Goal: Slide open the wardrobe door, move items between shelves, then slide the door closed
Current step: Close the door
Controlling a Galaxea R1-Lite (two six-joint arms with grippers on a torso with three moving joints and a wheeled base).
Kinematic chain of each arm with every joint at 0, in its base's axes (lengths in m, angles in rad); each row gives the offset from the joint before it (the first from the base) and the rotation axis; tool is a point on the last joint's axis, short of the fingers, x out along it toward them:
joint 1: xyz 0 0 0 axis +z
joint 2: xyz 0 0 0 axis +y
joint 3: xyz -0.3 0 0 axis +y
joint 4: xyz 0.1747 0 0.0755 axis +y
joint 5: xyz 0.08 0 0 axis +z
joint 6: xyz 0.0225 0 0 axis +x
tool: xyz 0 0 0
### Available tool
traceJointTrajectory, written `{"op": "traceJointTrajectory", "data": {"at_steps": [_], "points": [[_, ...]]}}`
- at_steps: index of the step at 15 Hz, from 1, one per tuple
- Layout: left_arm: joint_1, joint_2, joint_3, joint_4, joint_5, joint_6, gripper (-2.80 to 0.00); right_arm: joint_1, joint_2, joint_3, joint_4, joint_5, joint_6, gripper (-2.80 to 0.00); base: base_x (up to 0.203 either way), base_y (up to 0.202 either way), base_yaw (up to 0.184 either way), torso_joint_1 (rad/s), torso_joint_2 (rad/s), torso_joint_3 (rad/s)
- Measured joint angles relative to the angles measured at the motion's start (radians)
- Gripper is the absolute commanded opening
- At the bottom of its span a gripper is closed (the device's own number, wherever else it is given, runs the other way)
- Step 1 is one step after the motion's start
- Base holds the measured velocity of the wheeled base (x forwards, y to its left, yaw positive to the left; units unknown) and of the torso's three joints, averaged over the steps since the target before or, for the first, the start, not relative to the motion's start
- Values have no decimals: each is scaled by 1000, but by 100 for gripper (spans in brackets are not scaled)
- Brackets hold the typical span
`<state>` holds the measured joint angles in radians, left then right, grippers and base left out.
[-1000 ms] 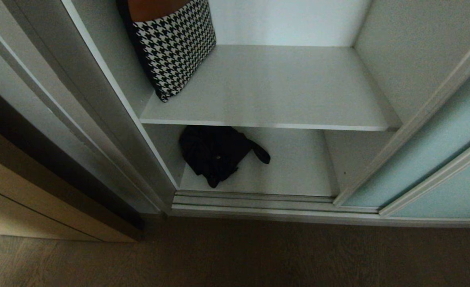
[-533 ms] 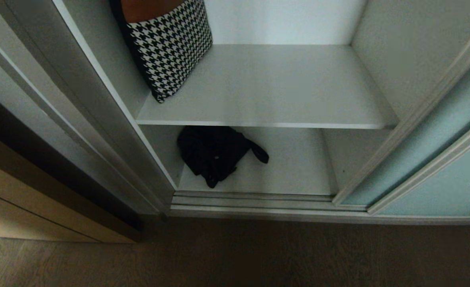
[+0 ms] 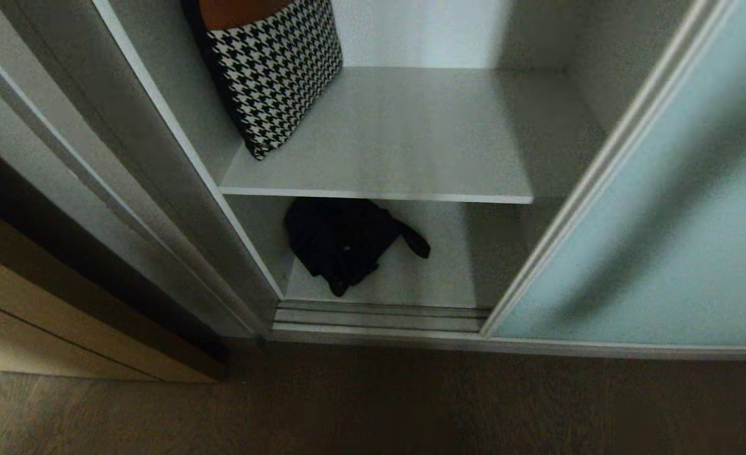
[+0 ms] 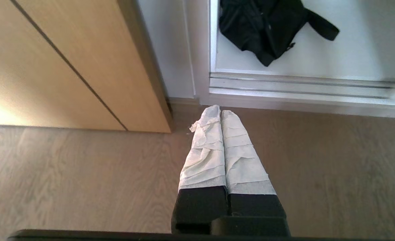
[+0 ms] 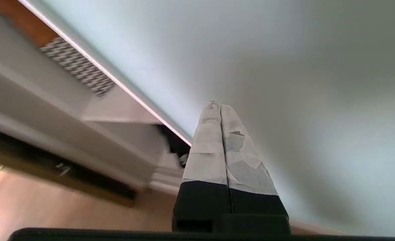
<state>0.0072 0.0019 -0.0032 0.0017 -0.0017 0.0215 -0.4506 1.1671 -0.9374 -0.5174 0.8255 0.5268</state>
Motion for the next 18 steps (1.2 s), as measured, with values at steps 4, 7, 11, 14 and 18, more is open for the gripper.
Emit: {"op": "traceJointTrajectory", "data": {"at_steps": [4, 7, 11, 14, 18], "points": [[-1, 0, 0, 0, 0, 0, -280, 79, -171, 74, 48, -16, 5, -280, 0, 0, 0, 0, 0, 0], [-2, 0, 0, 0, 0, 0, -280, 54, -163, 80, 33, -62, 4, -280, 0, 0, 0, 0, 0, 0], [-2, 0, 0, 0, 0, 0, -280, 11, -25, 19, 20, -126, 4, -280, 0, 0, 0, 0, 0, 0], [-1, 0, 0, 0, 0, 0, -280, 0, 72, -33, 27, -132, 4, -280, 0, 0, 0, 0, 0, 0], [-1, 0, 0, 0, 0, 0, -280, 0, 154, -91, 34, -129, 2, -280, 0, 0, 0, 0, 0, 0]]}}
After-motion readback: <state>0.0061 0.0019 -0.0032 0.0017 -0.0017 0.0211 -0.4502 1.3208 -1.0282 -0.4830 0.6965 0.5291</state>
